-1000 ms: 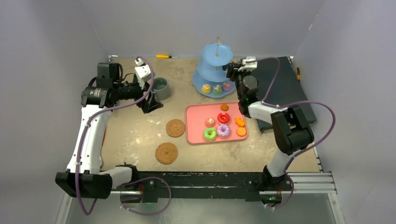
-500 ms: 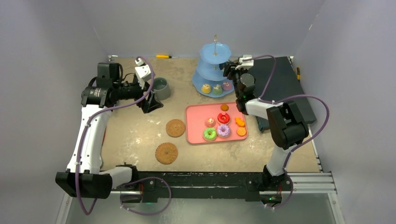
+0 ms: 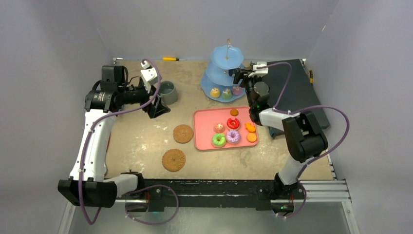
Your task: Serve the afternoon tea
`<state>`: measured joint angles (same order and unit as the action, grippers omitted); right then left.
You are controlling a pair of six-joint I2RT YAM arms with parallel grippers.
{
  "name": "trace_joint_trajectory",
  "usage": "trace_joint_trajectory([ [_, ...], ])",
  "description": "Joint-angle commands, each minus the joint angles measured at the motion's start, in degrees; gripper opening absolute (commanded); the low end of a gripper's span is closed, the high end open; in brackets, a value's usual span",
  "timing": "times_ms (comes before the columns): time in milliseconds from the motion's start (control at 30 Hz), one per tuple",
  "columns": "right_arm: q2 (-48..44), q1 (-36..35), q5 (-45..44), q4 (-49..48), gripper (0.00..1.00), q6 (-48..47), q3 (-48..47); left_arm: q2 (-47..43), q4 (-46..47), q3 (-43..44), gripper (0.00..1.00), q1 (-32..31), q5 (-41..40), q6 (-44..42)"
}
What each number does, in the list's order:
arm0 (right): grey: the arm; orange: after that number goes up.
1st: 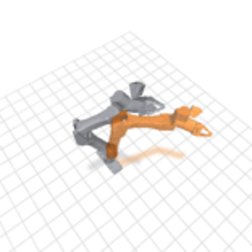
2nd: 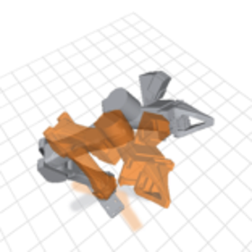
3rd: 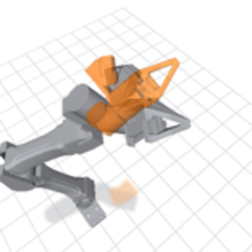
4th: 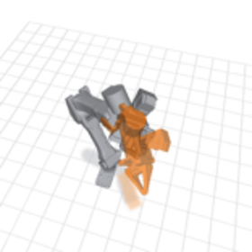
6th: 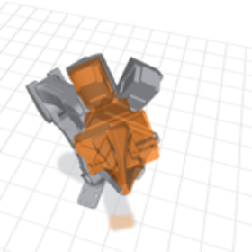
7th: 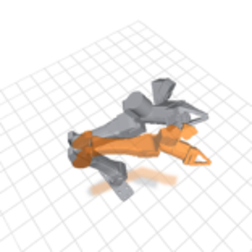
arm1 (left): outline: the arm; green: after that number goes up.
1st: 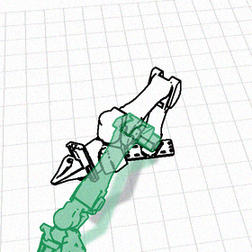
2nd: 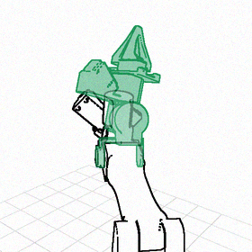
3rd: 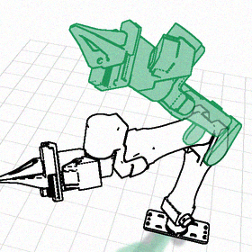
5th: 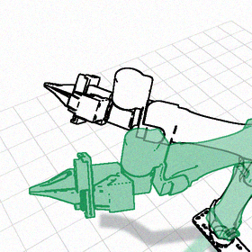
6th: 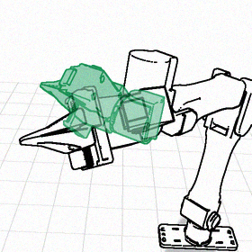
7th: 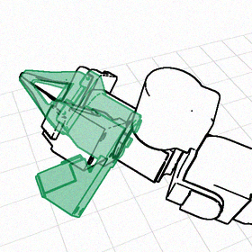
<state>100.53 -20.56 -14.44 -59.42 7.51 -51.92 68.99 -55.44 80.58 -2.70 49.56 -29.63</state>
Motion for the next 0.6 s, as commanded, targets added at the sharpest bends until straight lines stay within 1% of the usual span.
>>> trace_joint_trajectory([
  [0,-8.68,0.17,-0.65,-4.16,0.71,1.92,5.38,-0.35,-0.19,1.95,0.89,0.23,1.24,-0.73],
  [133,-15.83,-0.71,0.05,-1.22,0.7,3.11,11.4,-0.35,-0.27,1.92,0.89,0.22,1.4,-0.88],
  [267,-23.04,-3.52,-1.31,2.99,0.7,4.43,17.21,-0.29,-0.28,1.63,0.89,0.24,1.67,-0.9],
  [467,-30.32,-11.16,-8.14,10.44,0.7,6.77,23.19,-0.09,-0.08,1.6,0.89,0.21,2.12,-0.71],
  [567,-32.14,-13.3,-10.89,13.4,0.7,9.17,25.52,-0.18,-0.02,1.6,0.89,0.23,2.25,-0.73],
])
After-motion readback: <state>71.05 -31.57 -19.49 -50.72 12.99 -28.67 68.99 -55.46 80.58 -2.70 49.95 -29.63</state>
